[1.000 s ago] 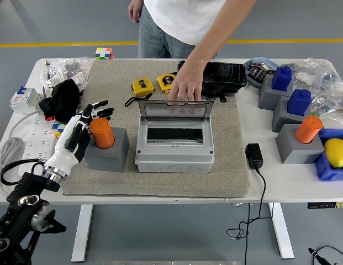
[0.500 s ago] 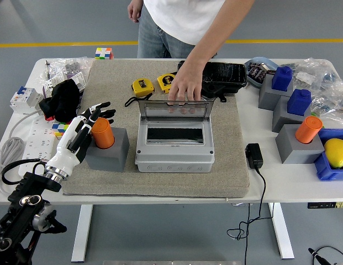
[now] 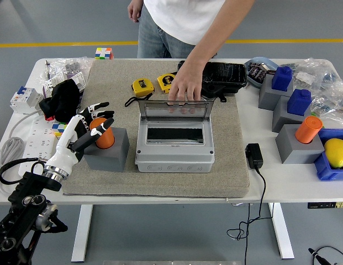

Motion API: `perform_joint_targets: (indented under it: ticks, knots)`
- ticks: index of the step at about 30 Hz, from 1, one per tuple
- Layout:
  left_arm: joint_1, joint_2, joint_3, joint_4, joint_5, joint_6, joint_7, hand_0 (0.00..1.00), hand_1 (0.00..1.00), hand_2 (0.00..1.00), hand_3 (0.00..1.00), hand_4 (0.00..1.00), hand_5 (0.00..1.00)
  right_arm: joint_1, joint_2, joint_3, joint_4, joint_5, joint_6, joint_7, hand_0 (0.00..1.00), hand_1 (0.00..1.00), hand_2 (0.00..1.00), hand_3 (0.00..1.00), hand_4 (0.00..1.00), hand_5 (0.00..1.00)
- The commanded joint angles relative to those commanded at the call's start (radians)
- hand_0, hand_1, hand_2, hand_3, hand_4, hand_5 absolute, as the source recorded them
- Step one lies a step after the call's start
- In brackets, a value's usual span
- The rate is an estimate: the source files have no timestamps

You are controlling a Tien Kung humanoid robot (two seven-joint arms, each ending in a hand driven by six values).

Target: Fetch the battery,place it into the box,close the lid of the box

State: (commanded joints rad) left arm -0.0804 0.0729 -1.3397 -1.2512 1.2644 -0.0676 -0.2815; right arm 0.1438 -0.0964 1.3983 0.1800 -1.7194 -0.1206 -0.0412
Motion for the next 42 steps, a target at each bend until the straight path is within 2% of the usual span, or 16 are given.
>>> perform_joint_targets:
  ticks: [1, 2, 8, 21, 27, 42]
  knots:
    - [0.0, 0.0, 0.003, 0.0, -0.001, 0.001, 0.0, 0.665, 0.734, 0.673, 0.736, 0.998, 0.284, 0.0, 0.0, -0.001, 0.0, 0.0, 0.0, 0.0, 0.873, 0.844, 0.822, 0.848, 0.998, 0.998]
    - [0.001, 0.0, 0.006, -0.001, -0.001, 0.002, 0.0, 0.657, 0.728, 0.665, 0.71, 0.998, 0.23, 0.0, 0.0, -0.001, 0.0, 0.0, 0.0, 0.0, 0.873, 0.843, 0.822, 0.846, 0.998, 0.998]
    - [-0.006, -0.012, 0.01, 0.001, -0.003, 0.011, -0.004, 0.651, 0.722, 0.649, 0.69, 0.998, 0.216, 0.0, 0.0, -0.002, 0.0, 0.0, 0.001, 0.0, 0.873, 0.844, 0.822, 0.846, 0.998, 0.998]
    - [-0.02, -0.024, 0.025, 0.006, 0.003, 0.033, -0.008, 0.676, 0.728, 0.632, 0.667, 0.998, 0.217, 0.002, 0.002, -0.001, 0.0, 0.001, 0.003, 0.0, 0.873, 0.843, 0.821, 0.846, 0.998, 0.998]
    - [-0.03, -0.044, 0.025, 0.018, 0.006, 0.039, -0.011, 0.679, 0.73, 0.629, 0.659, 0.998, 0.225, 0.002, 0.005, 0.005, 0.0, -0.003, 0.003, -0.001, 0.871, 0.843, 0.821, 0.843, 0.998, 0.998]
    - [-0.029, -0.044, 0.032, 0.033, 0.042, 0.062, -0.011, 0.68, 0.729, 0.617, 0.632, 0.998, 0.216, 0.004, 0.007, 0.001, 0.0, 0.005, 0.002, 0.0, 0.871, 0.844, 0.819, 0.84, 0.998, 0.998]
